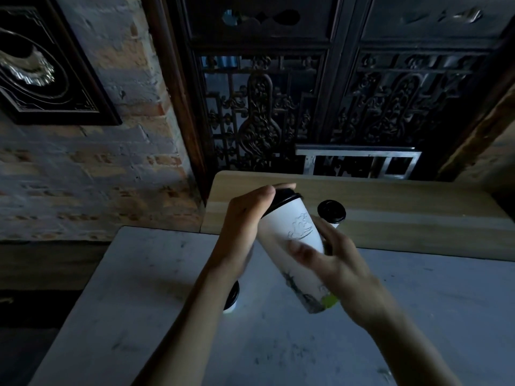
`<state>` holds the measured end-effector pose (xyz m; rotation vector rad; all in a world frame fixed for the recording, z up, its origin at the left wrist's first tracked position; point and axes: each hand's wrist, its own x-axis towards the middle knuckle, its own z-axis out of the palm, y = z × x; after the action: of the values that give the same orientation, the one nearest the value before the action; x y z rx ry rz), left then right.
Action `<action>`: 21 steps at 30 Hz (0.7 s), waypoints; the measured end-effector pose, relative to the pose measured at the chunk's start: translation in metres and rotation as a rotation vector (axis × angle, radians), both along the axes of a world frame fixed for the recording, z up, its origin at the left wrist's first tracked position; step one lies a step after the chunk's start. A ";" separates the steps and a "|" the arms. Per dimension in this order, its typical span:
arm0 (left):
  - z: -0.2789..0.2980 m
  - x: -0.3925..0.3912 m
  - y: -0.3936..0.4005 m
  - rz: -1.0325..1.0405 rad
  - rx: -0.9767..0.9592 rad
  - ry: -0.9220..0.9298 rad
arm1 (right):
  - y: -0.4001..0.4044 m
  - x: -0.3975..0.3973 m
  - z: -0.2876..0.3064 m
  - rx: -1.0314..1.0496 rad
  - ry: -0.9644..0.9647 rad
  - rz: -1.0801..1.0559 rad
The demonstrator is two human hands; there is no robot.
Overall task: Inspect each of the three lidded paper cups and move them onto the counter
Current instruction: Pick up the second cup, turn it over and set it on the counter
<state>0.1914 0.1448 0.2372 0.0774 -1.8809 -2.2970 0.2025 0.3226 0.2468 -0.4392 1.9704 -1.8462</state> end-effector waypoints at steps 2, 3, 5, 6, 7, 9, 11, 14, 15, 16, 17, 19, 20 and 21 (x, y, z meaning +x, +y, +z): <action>-0.001 0.001 -0.002 -0.036 0.058 -0.014 | 0.001 0.003 0.000 -0.101 -0.177 0.012; 0.000 0.001 -0.001 -0.041 0.079 -0.024 | 0.000 0.005 0.001 -0.135 -0.253 -0.003; -0.001 0.000 -0.001 -0.010 0.085 -0.049 | -0.002 0.006 0.000 -0.112 -0.258 -0.013; -0.001 -0.002 -0.001 0.020 0.079 -0.067 | -0.003 0.006 0.001 -0.053 -0.182 -0.022; -0.002 -0.003 -0.001 0.055 0.073 -0.088 | -0.006 0.006 0.005 0.011 -0.089 -0.045; -0.003 -0.005 -0.001 0.122 0.048 -0.124 | -0.009 0.006 0.005 0.186 0.175 -0.074; -0.003 -0.005 0.000 0.147 0.013 -0.149 | -0.011 0.009 -0.001 0.441 0.397 -0.062; -0.003 -0.003 -0.002 0.112 -0.008 -0.132 | -0.012 0.011 -0.008 0.498 0.461 -0.086; -0.004 -0.003 -0.004 0.091 -0.005 -0.106 | -0.012 0.010 -0.007 0.411 0.432 -0.094; -0.005 -0.003 -0.006 0.069 0.005 -0.074 | -0.012 0.008 -0.005 0.276 0.345 -0.085; -0.006 -0.002 -0.009 0.048 0.024 -0.050 | -0.012 0.006 -0.004 0.118 0.212 -0.066; -0.006 -0.002 -0.012 0.006 0.067 -0.026 | -0.011 0.005 0.002 -0.104 -0.068 -0.033; -0.006 -0.001 -0.013 -0.008 0.072 -0.025 | -0.010 0.006 0.002 -0.152 -0.159 -0.023; -0.005 -0.001 -0.012 -0.014 0.067 -0.030 | -0.009 0.008 0.002 -0.173 -0.202 -0.014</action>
<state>0.1908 0.1323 0.2318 0.1088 -1.8237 -2.3815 0.2106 0.3132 0.2492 -0.2760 1.6944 -1.9934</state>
